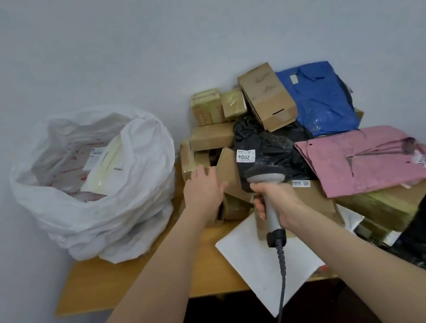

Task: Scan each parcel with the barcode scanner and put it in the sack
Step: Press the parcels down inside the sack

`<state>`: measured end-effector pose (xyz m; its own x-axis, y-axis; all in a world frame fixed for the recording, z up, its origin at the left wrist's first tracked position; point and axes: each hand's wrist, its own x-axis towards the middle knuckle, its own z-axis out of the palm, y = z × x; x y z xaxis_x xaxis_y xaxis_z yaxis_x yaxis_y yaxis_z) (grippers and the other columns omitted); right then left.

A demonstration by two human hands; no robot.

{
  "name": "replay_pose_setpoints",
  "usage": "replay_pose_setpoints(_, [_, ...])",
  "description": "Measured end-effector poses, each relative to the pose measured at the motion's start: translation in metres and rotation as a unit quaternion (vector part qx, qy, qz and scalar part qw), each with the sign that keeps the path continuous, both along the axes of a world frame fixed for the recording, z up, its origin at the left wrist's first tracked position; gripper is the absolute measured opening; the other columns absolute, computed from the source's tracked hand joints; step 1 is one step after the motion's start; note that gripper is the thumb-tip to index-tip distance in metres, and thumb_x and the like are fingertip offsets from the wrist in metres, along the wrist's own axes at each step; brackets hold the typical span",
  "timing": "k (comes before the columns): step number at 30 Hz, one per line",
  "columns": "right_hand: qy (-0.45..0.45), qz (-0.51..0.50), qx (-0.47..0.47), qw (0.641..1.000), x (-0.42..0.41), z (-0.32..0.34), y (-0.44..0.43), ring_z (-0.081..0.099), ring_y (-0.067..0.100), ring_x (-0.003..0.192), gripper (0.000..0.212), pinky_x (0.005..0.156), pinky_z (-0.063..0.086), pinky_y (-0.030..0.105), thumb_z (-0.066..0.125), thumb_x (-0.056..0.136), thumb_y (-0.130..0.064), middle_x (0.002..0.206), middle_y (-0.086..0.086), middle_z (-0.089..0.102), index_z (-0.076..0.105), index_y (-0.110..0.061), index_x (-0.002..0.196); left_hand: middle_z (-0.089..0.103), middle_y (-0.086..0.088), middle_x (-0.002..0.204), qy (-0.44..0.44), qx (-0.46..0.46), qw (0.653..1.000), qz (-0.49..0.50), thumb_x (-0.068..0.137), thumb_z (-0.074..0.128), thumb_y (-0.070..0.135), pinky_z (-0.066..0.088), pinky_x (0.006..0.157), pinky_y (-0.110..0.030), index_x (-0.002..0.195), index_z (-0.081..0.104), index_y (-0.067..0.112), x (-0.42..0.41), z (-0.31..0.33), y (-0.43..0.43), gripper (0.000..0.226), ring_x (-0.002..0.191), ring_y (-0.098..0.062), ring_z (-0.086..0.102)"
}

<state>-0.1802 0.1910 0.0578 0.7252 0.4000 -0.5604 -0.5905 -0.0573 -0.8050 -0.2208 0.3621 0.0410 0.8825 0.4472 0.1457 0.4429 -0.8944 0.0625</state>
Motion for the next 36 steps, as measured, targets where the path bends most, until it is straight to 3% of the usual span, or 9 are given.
replay_pose_setpoints(9, [-0.062,-0.099,-0.036,0.993,0.061,0.012,-0.059,0.048,0.013,0.036,0.014,0.039,0.04,0.023,0.068,0.087,-0.013,0.047,0.006,0.054,0.059,-0.004,0.08,0.042,-0.009,0.135,0.032,-0.033,0.993,-0.11,0.094,0.05,0.05,0.045,0.088,-0.038,0.136,0.042,0.019,0.073,-0.008,-0.056,0.053,0.123,-0.026,0.043])
replay_pose_setpoints(15, [-0.082,-0.186,-0.027,0.979,0.102,0.023,-0.092,0.049,0.013,0.035,0.012,0.038,0.041,0.02,0.067,0.085,-0.005,0.048,0.007,0.054,0.057,-0.005,0.079,0.039,-0.008,0.138,0.081,-0.085,0.982,-0.15,0.083,0.059,0.062,0.043,0.096,-0.04,0.146,0.032,0.02,0.112,-0.024,-0.088,0.08,0.128,-0.027,0.041])
replay_pose_setpoints(18, [-0.093,-0.193,-0.042,0.976,0.126,0.023,-0.11,0.051,0.015,0.041,0.01,0.04,0.043,0.022,0.069,0.084,-0.007,0.057,0.009,0.057,0.059,-0.007,0.083,0.04,-0.006,0.139,0.071,-0.102,0.978,-0.171,0.078,0.063,0.064,0.04,0.099,-0.041,0.147,0.031,0.02,0.131,-0.031,-0.109,0.088,0.128,-0.027,0.041])
replay_pose_setpoints(23, [-0.085,-0.188,-0.029,0.978,0.158,0.019,-0.141,0.051,0.012,0.035,0.01,0.037,0.043,0.02,0.07,0.083,-0.007,0.048,0.005,0.056,0.06,-0.006,0.08,0.034,-0.005,0.149,0.06,-0.123,0.964,-0.228,0.075,0.066,0.059,0.032,0.106,-0.044,0.148,0.029,0.018,0.171,-0.029,-0.164,0.092,0.134,-0.027,0.035])
replay_pose_setpoints(26, [-0.078,-0.194,-0.02,0.978,0.171,0.018,-0.165,0.05,0.012,0.034,0.013,0.036,0.043,0.019,0.07,0.083,-0.007,0.043,0.002,0.054,0.059,-0.007,0.077,0.02,-0.009,0.157,0.144,-0.106,0.94,-0.29,0.07,0.07,0.059,0.02,0.112,-0.051,0.151,0.021,0.017,0.19,-0.029,-0.205,0.103,0.143,-0.028,0.021])
replay_pose_setpoints(28, [-0.079,-0.199,-0.03,0.976,0.177,0.018,-0.181,0.05,0.013,0.035,0.014,0.037,0.043,0.019,0.071,0.082,-0.009,0.047,0.003,0.054,0.059,-0.007,0.076,0.01,-0.01,0.159,0.226,-0.044,0.926,-0.299,0.065,0.072,0.066,0.014,0.113,-0.058,0.153,0.014,0.018,0.194,-0.036,-0.225,0.116,0.145,-0.03,0.011])
replay_pose_setpoints(31, [-0.071,-0.2,-0.019,0.977,0.185,0.017,-0.199,0.049,0.012,0.034,0.014,0.036,0.041,0.019,0.071,0.082,-0.008,0.054,0.006,0.054,0.059,-0.007,0.076,0.016,-0.016,0.154,0.251,0.023,0.923,-0.289,0.077,0.068,0.048,0.029,0.109,-0.055,0.152,0.012,0.018,0.195,-0.045,-0.232,0.098,0.14,-0.035,0.022])
replay_pose_setpoints(33, [-0.068,-0.192,-0.015,0.979,0.189,0.015,-0.206,0.05,0.013,0.039,0.012,0.039,0.042,0.02,0.071,0.082,-0.01,0.057,0.006,0.055,0.06,-0.007,0.079,0.029,-0.016,0.147,0.243,0.036,0.918,-0.311,0.083,0.064,0.039,0.042,0.099,-0.045,0.149,0.021,0.014,0.197,-0.04,-0.228,0.083,0.128,-0.035,0.039])
replay_pose_setpoints(36, [-0.069,-0.178,0.002,0.982,0.189,0.016,-0.21,0.051,0.014,0.042,0.011,0.042,0.044,0.022,0.071,0.083,-0.009,0.059,0.007,0.057,0.061,-0.007,0.079,0.044,-0.014,0.134,0.233,0.049,0.913,-0.332,0.087,0.056,0.032,0.046,0.084,-0.04,0.138,0.039,0.008,0.2,-0.029,-0.227,0.059,0.111,-0.034,0.054])
